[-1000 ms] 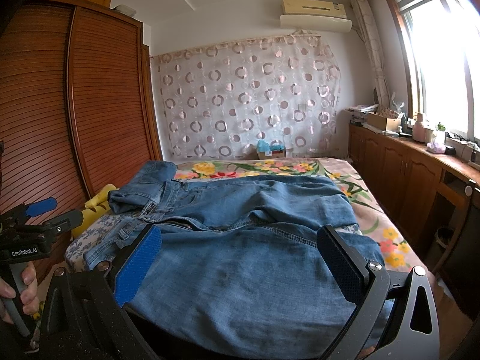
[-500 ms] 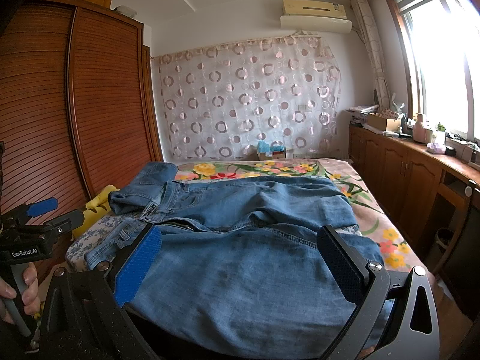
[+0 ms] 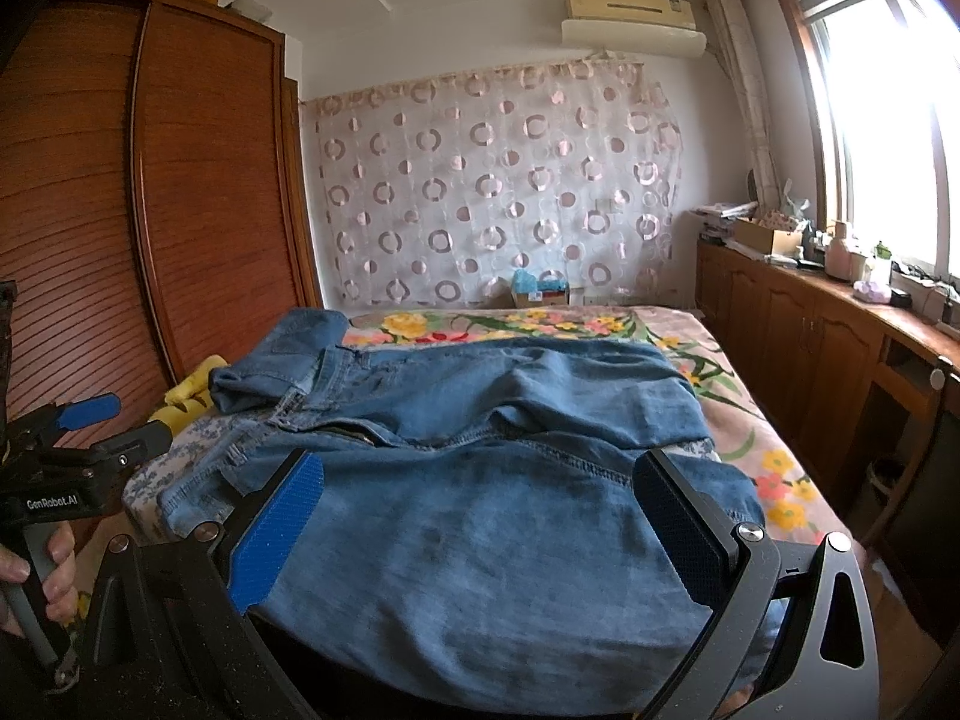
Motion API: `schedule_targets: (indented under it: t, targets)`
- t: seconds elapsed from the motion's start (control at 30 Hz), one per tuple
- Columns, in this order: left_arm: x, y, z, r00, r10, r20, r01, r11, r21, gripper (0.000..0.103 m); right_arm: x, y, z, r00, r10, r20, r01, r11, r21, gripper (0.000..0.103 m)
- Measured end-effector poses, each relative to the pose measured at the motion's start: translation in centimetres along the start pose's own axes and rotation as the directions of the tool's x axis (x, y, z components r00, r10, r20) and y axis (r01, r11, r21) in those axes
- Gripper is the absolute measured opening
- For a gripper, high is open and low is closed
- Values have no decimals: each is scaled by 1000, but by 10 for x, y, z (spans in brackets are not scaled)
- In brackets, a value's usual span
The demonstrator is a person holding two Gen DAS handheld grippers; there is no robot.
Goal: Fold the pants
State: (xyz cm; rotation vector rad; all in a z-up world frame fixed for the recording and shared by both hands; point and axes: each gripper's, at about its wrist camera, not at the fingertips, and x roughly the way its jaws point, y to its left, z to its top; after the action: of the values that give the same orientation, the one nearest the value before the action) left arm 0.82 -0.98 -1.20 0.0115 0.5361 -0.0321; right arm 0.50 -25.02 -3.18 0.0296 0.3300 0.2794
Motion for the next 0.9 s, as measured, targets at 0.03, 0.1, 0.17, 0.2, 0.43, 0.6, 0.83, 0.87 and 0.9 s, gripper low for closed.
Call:
schedule_targets:
  t: [0.03,0.1,0.17,0.2,0.43,0.6,0.83,0.87,0.9]
  targets:
    - [3,0,-1,1000,1,-8,-1,1000,2,103,1,-1,-1,1000,-4,-5,4,1000,-1,103]
    - [10,2,-5,1000,1,-20,-1,1000,7,103,3,-5,-2,1000,-10,-15,10,1000,-2,103]
    - [16,4,-8,999,0,-35,0,1000,10,103,4,-9,-4,1000,-21,-23,21,1000,-1,103]
    - [20,6,-10,999,-6,-45,6,1000,8,103,5,-13,-4,999,-27,-28,27,1000,-1,103]
    - [36,26,-22,996,2,-88,-3,1000,-8,103,8,-32,-8,994,-80,-72,80,997,2,102]
    - [38,43,-27,996,9,-86,-11,1000,-25,103,7,-42,-10,988,-117,-103,118,993,4,101]
    - [49,67,-36,994,21,-104,-26,999,-45,103,-1,-54,-16,974,-161,-162,165,986,9,98]
    - [51,70,-37,994,21,-109,-26,998,-52,103,-2,-56,-18,971,-169,-171,173,985,10,98]
    - [53,74,-39,993,21,-115,-28,998,-59,103,-3,-57,-18,967,-177,-181,182,983,13,98]
